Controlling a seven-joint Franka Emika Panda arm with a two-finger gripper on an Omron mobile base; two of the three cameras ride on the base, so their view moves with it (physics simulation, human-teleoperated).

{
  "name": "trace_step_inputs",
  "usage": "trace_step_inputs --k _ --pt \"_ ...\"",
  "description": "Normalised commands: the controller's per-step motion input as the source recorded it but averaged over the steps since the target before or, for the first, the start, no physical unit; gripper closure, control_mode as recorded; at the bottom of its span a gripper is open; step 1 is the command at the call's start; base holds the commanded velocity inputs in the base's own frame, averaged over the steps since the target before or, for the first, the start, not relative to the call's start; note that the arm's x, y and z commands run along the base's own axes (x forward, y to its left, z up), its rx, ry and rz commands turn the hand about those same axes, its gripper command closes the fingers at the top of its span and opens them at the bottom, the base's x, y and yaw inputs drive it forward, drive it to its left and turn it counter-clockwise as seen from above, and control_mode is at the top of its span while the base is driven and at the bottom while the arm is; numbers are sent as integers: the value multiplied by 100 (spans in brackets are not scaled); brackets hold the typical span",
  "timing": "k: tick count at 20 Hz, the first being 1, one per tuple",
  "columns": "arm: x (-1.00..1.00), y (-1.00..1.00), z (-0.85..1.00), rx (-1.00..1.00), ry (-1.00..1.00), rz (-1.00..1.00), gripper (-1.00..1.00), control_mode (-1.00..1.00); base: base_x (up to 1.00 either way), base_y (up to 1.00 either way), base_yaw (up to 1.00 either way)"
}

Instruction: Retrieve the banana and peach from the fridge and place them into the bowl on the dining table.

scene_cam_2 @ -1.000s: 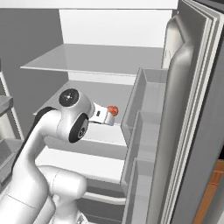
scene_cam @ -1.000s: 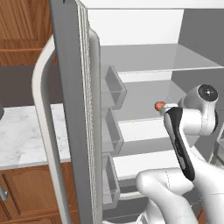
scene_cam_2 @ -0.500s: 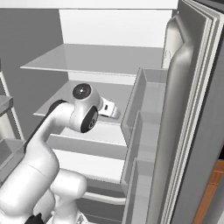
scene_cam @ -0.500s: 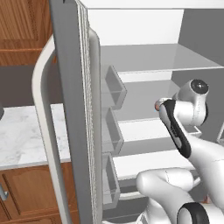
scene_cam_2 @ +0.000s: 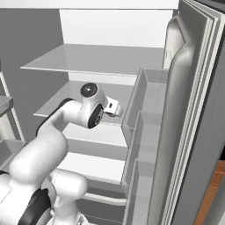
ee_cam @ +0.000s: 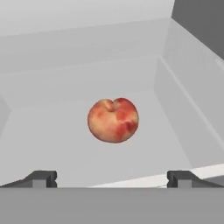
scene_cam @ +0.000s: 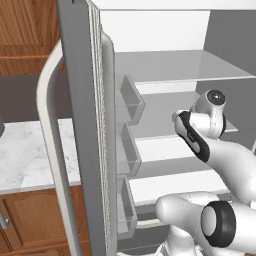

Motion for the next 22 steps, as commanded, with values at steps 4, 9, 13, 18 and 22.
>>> trace_step_inputs --k 4,9,13,18,22 --pt "38 -13 -23 0 0 0 -100 -100 0 0 0" --pt "40 -17 -21 1 0 0 -100 -100 0 0 0" --pt "41 -12 -19 0 0 0 -100 -100 0 0 0" --pt "38 -9 -18 0 0 0 -100 -100 0 0 0" --pt "28 -1 -22 0 3 0 -100 -100 0 0 0"
